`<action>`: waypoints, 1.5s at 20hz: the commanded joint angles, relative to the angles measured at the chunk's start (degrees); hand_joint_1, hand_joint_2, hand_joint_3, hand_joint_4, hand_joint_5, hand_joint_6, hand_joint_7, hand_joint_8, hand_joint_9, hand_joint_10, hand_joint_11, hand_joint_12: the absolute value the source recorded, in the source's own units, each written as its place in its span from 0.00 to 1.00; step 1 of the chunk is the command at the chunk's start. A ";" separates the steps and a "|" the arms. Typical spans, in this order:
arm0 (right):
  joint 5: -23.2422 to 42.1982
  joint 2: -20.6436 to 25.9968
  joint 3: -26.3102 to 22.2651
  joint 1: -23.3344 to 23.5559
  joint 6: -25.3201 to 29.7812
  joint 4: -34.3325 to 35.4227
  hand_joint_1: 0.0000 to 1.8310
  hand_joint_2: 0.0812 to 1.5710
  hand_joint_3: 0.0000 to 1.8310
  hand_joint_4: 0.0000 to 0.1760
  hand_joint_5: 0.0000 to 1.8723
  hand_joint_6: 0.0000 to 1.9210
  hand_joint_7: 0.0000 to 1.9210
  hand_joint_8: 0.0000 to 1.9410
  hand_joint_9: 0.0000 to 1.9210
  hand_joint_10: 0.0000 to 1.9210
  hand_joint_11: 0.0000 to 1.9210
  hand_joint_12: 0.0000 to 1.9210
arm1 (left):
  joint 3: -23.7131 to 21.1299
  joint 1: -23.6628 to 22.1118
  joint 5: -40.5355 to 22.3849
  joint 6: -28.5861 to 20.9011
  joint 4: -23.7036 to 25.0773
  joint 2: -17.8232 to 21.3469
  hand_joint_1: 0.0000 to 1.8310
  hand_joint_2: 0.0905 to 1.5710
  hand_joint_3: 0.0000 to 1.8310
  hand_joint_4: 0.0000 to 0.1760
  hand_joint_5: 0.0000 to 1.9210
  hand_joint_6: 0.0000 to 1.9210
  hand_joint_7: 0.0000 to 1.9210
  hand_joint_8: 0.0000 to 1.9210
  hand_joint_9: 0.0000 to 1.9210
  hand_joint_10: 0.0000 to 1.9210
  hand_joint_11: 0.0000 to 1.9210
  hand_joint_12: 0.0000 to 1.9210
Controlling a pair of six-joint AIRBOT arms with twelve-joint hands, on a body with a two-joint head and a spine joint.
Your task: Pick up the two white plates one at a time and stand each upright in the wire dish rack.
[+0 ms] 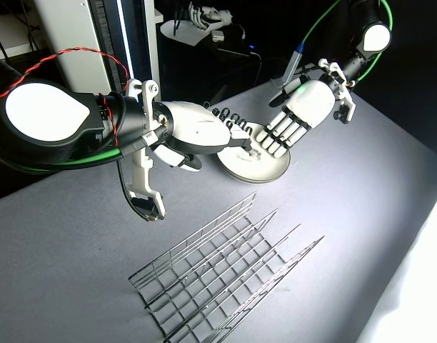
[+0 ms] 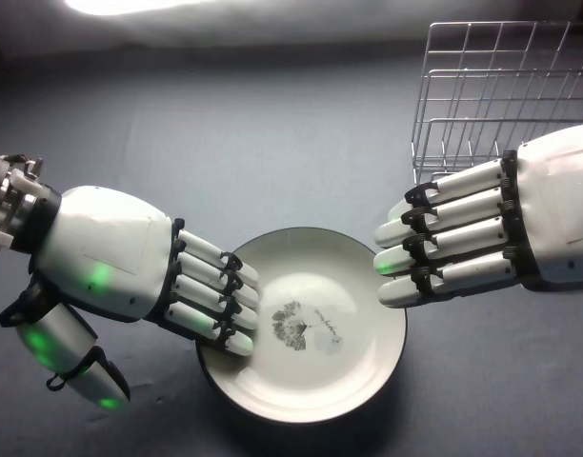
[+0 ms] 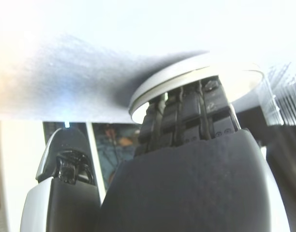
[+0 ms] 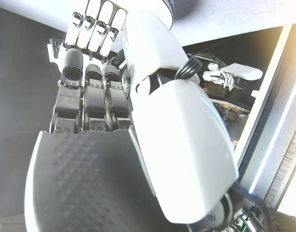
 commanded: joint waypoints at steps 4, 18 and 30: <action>3.26 0.31 -0.07 0.38 0.04 4.77 0.78 0.73 0.00 0.00 0.04 0.00 0.01 0.00 0.01 0.00 0.00 0.31 | 0.93 0.90 -0.05 -0.04 -1.24 -0.58 0.00 0.78 0.00 0.00 0.05 0.00 0.01 0.00 0.00 0.00 0.00 0.00; 3.41 0.34 -0.07 0.73 -0.07 4.76 0.75 0.75 0.00 0.00 0.03 0.00 0.01 0.00 0.00 0.00 0.00 0.29 | 4.21 0.78 4.49 -0.75 -1.27 -9.25 0.00 0.78 0.00 0.00 0.07 0.00 0.03 0.00 0.01 0.00 0.01 0.01; 2.35 1.28 -0.11 -4.51 0.48 4.78 0.76 0.74 0.00 0.00 0.05 0.00 0.03 0.00 0.04 0.00 0.00 0.39 | 5.41 -0.45 4.87 -1.24 -1.55 -10.52 0.00 0.78 0.00 0.00 0.08 0.00 0.04 0.00 0.02 0.00 0.01 0.02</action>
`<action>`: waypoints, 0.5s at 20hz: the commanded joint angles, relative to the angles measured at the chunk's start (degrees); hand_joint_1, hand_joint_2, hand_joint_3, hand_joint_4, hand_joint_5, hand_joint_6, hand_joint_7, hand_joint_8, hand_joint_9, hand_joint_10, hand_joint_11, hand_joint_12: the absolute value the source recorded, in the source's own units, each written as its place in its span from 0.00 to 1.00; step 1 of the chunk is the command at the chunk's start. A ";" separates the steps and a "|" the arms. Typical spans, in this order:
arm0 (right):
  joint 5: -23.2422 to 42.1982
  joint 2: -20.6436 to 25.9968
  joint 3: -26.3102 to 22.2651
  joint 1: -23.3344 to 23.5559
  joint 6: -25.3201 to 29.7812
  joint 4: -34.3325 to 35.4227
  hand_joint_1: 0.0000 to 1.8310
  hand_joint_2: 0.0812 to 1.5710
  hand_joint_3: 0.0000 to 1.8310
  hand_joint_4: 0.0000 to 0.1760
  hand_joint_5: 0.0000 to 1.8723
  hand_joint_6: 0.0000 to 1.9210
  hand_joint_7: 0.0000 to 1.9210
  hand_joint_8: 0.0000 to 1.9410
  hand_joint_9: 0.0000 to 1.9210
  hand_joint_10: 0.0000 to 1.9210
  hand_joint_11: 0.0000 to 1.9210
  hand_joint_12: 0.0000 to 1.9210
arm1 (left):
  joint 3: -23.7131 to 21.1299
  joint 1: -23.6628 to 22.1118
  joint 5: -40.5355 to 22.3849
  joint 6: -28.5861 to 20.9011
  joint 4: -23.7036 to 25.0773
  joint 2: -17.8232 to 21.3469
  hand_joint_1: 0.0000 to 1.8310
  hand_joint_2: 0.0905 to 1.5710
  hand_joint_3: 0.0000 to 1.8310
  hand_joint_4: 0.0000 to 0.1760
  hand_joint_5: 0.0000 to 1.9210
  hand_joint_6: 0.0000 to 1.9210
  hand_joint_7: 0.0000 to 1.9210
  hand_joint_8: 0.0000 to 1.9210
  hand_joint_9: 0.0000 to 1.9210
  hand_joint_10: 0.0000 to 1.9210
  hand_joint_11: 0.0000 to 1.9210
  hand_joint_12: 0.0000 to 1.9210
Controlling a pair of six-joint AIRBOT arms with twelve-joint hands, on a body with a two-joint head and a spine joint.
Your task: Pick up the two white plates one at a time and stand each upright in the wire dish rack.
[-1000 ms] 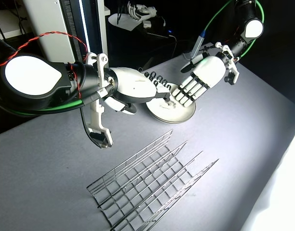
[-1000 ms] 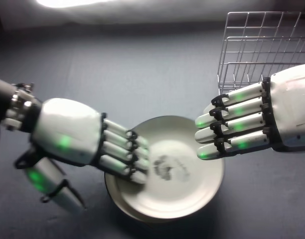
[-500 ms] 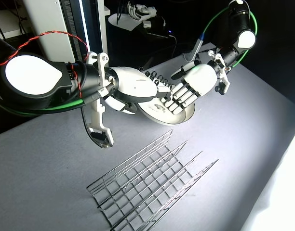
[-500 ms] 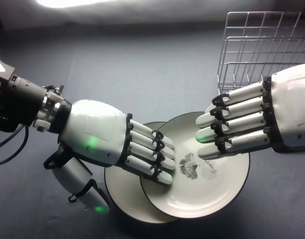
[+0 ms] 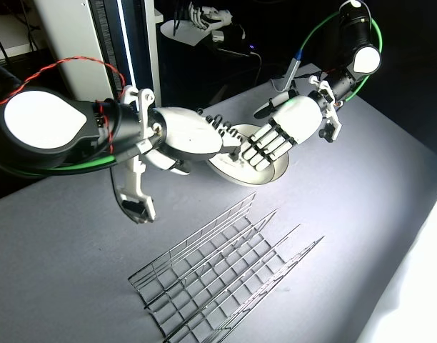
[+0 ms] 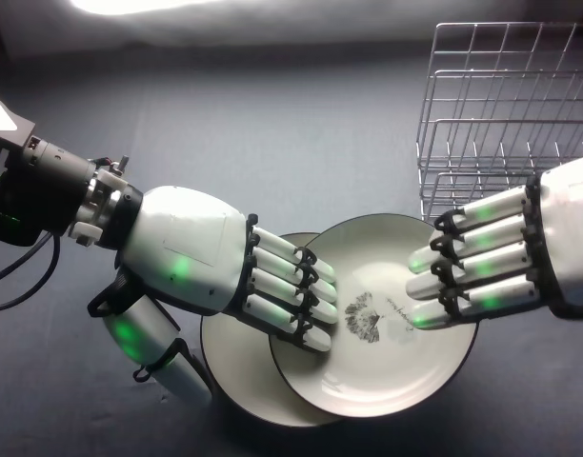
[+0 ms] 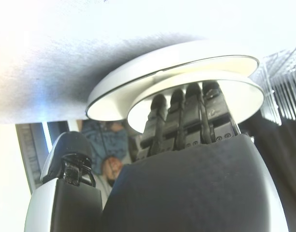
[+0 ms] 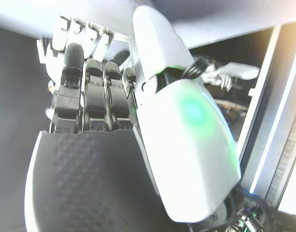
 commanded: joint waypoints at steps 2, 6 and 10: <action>1.92 0.02 -0.11 0.21 0.01 3.70 0.76 0.74 0.00 0.00 0.04 0.00 0.02 0.00 0.04 0.00 0.00 0.38 | 0.21 0.35 4.93 0.03 0.62 -1.27 0.00 0.78 0.00 0.00 0.07 0.00 0.04 0.00 0.01 0.00 0.00 0.01; -0.45 -1.55 -0.09 0.06 -0.01 5.41 0.79 0.73 0.00 0.00 0.03 0.00 0.02 0.00 0.03 0.00 0.00 0.34 | 0.23 0.12 5.11 0.03 0.62 -1.56 0.00 0.78 0.00 0.00 0.07 0.00 0.03 0.00 0.01 0.00 0.02 0.01; -2.86 -3.66 -0.08 -0.20 -0.01 5.42 0.82 0.70 0.00 0.00 0.00 0.00 0.00 0.00 0.02 0.00 0.00 0.30 | 0.42 -0.08 5.10 0.03 0.62 -1.62 0.00 0.77 0.00 0.00 0.03 0.00 0.01 0.00 0.00 0.00 0.00 0.00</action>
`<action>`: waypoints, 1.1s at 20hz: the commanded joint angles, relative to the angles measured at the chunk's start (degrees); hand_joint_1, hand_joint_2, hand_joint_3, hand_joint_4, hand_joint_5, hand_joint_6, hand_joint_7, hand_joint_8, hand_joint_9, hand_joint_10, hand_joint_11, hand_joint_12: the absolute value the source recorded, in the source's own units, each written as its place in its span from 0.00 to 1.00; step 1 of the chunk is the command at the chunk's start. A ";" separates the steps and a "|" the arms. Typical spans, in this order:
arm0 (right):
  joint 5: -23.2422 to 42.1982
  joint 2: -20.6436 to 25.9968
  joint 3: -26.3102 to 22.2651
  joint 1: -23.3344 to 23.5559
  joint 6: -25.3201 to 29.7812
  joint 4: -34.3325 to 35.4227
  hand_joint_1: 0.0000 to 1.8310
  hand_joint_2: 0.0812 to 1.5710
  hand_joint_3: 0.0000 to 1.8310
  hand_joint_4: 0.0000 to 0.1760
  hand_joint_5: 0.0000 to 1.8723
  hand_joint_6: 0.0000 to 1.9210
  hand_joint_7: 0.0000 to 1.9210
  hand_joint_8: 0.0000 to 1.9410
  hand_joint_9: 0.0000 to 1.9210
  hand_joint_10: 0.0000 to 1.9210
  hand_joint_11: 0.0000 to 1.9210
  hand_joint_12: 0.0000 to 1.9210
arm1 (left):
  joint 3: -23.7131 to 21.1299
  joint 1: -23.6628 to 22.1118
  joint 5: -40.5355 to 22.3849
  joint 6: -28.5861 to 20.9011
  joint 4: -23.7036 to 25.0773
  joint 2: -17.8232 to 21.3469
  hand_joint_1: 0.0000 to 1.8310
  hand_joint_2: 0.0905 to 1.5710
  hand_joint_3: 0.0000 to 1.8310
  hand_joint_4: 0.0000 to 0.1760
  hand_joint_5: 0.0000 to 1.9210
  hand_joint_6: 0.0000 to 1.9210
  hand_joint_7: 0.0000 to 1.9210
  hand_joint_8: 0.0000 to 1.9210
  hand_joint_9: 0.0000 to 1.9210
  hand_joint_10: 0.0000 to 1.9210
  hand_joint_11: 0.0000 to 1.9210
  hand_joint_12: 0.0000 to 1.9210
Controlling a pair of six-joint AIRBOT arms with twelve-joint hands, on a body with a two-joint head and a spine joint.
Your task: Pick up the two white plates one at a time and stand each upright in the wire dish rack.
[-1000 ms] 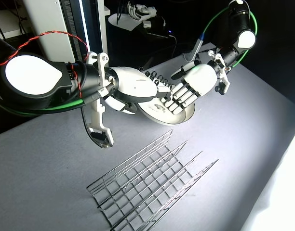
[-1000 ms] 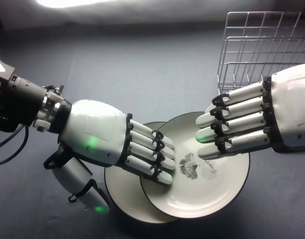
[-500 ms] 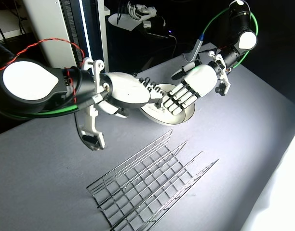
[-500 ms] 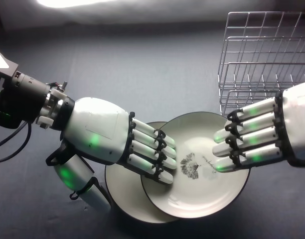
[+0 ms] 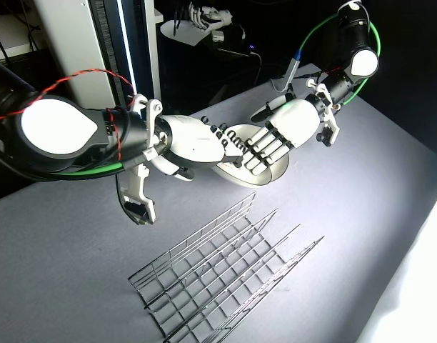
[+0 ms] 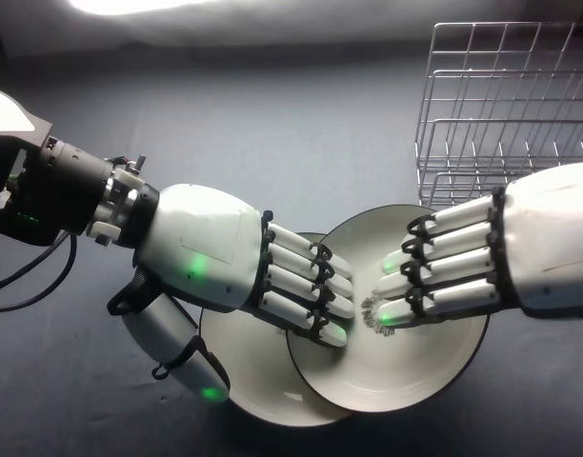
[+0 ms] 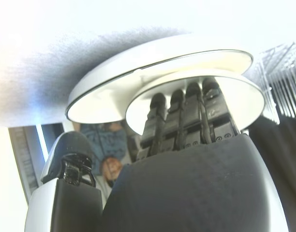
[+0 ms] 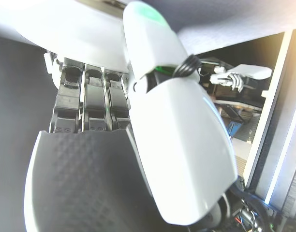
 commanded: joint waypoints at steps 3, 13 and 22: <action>1.44 -1.22 -0.09 -0.14 -0.01 3.21 0.82 0.68 0.00 0.00 0.02 0.00 0.00 0.00 0.01 0.00 0.00 0.33 | 0.38 0.16 3.84 -0.25 1.14 -0.45 0.00 0.77 0.00 0.00 0.04 0.01 0.02 0.01 0.02 0.01 0.02 0.01; -3.15 -6.41 1.45 -1.60 -0.64 4.78 0.80 0.69 0.00 0.00 0.04 0.00 0.02 0.00 0.06 0.01 0.00 0.41 | 0.66 -0.01 3.82 -0.25 1.05 -0.41 0.00 0.77 0.00 0.00 0.04 0.00 0.02 0.00 0.01 0.00 0.01 0.01; -3.88 -8.65 3.29 -1.06 -1.17 5.48 0.79 0.71 0.00 0.00 0.17 0.01 0.19 0.00 0.21 0.01 0.00 0.61 | 0.94 -0.03 3.81 -0.25 0.96 -0.28 0.00 0.76 0.00 0.00 0.04 0.00 0.02 0.00 0.01 0.00 0.01 0.01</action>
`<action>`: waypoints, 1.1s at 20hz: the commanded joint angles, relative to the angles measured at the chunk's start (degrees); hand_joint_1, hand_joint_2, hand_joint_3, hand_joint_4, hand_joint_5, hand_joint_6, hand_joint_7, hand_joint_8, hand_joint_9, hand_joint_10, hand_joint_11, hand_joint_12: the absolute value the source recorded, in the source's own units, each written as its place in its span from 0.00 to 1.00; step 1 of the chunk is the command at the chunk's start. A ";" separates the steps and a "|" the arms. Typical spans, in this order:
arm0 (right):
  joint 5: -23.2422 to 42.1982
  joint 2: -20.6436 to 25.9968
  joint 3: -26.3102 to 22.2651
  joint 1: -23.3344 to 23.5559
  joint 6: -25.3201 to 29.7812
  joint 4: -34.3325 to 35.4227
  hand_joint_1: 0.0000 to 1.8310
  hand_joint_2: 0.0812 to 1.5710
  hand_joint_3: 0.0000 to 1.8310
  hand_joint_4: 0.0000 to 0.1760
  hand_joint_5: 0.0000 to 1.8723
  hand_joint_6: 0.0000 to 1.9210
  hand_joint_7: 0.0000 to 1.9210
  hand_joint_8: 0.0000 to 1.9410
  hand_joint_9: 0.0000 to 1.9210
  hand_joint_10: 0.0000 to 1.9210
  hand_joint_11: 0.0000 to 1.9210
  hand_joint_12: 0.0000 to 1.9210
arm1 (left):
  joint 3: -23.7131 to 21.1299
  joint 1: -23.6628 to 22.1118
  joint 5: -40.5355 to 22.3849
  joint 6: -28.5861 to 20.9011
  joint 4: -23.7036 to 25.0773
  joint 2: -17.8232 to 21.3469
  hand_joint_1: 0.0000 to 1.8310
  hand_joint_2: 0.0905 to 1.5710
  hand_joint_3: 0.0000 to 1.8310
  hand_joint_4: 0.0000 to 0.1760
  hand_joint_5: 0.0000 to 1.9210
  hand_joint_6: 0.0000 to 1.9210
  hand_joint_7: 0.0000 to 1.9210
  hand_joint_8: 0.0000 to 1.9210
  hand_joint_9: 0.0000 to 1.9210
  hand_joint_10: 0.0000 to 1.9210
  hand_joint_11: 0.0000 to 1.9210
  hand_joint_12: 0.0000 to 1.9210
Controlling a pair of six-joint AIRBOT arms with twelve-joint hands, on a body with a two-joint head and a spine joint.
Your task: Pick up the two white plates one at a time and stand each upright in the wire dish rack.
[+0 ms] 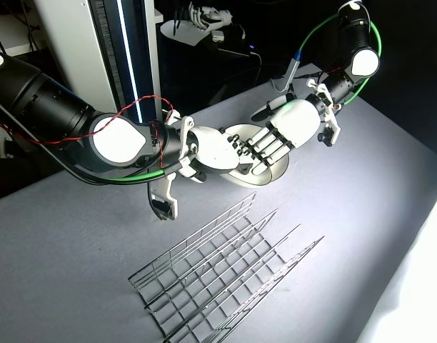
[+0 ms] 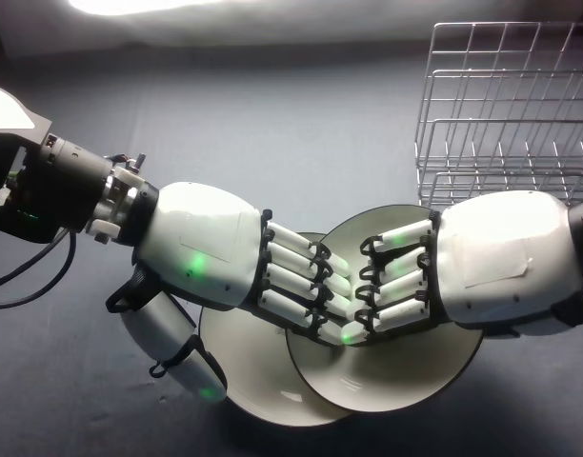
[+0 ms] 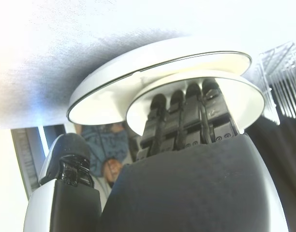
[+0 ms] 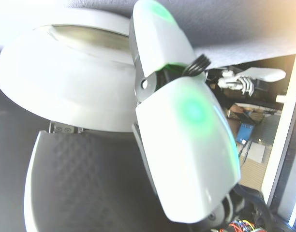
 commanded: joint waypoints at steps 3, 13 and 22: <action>2.14 0.00 0.20 0.47 -0.35 2.02 0.79 0.70 0.00 0.00 0.25 0.01 0.26 0.00 0.26 0.01 0.05 0.60 | 0.50 0.33 4.04 -0.25 0.48 -0.09 0.00 0.78 0.00 0.00 0.03 0.00 0.01 0.00 0.00 0.00 0.00 0.01; 2.66 0.13 0.26 1.25 -0.55 2.06 0.75 0.71 0.00 0.00 0.50 0.57 0.48 0.47 0.45 0.66 0.32 0.73 | 0.64 -0.97 3.71 -1.89 -2.56 1.75 0.00 0.77 0.00 0.00 0.04 0.00 0.02 0.00 0.02 0.00 0.02 0.02; 4.73 2.63 -2.38 4.92 -0.55 7.19 0.74 0.72 0.00 0.00 0.49 0.61 0.46 0.49 0.43 0.67 0.32 0.73 | -4.48 -7.77 1.69 -3.43 -8.34 12.51 0.00 0.78 0.00 0.00 0.04 0.00 0.02 0.00 0.01 0.00 0.01 0.03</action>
